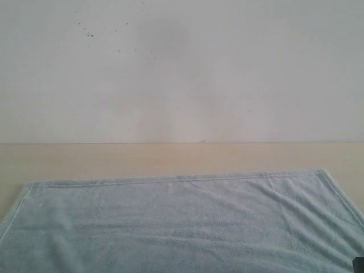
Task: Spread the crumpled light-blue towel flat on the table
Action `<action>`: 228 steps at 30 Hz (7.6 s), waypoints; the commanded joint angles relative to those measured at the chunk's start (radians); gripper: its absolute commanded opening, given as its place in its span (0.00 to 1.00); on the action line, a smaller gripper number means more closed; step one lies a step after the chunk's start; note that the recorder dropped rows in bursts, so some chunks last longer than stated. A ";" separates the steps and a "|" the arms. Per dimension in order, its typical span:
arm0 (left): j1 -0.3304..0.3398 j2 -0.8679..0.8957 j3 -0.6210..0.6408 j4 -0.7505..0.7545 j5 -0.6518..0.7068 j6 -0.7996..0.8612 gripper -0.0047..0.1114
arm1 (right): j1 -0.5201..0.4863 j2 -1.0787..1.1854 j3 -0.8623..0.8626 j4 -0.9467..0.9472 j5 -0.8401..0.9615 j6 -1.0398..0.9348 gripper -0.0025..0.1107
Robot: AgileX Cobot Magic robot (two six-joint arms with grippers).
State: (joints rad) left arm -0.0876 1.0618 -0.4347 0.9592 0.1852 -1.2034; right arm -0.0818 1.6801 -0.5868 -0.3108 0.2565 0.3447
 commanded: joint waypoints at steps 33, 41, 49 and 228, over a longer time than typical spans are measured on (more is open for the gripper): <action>0.003 -0.365 0.004 0.051 0.027 0.002 0.07 | 0.200 -0.663 0.024 -0.017 -0.420 -0.065 0.02; -0.041 -0.494 0.004 -0.051 0.228 0.087 0.07 | 0.234 -0.872 0.026 -0.015 -0.397 0.019 0.02; -0.076 -0.605 0.004 -0.430 0.227 0.486 0.07 | 0.234 -1.091 0.028 -0.015 -0.212 0.022 0.02; -0.074 -1.062 0.435 -1.001 0.092 1.134 0.07 | 0.230 -1.680 0.587 0.407 -0.155 -0.399 0.02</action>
State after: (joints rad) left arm -0.1582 0.0025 -0.0034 -0.0288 0.2849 -0.0744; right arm 0.1494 0.0053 0.0004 0.0918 0.1093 -0.0474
